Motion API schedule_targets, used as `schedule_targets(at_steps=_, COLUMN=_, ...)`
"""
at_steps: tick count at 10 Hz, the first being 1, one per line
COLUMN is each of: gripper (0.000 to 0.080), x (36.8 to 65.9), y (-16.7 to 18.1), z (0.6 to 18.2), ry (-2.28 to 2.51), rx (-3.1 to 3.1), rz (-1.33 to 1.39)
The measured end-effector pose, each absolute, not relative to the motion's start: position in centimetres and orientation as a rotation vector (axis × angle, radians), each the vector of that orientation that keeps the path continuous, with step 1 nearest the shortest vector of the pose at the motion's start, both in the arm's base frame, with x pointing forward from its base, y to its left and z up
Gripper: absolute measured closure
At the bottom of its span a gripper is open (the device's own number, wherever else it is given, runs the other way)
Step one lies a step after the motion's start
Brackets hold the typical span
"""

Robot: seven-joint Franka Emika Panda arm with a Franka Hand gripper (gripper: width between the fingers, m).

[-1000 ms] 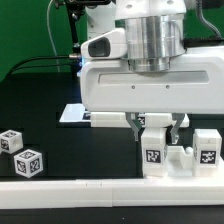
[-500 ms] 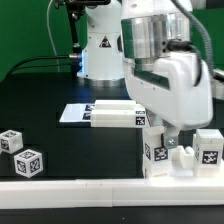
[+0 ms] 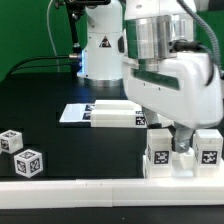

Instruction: Assemble chair

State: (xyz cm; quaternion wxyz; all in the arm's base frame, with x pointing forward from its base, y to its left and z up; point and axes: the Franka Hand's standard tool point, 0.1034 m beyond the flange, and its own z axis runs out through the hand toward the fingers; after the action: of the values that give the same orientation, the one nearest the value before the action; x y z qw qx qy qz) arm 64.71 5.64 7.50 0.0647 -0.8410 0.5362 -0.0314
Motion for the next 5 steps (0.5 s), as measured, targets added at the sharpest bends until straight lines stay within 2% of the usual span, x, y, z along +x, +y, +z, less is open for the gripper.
schedule_targets(at_steps=5, gripper=0.015, x=64.72, y=5.44, z=7.49, ry=1.093, rx=-2.829, rz=-0.135)
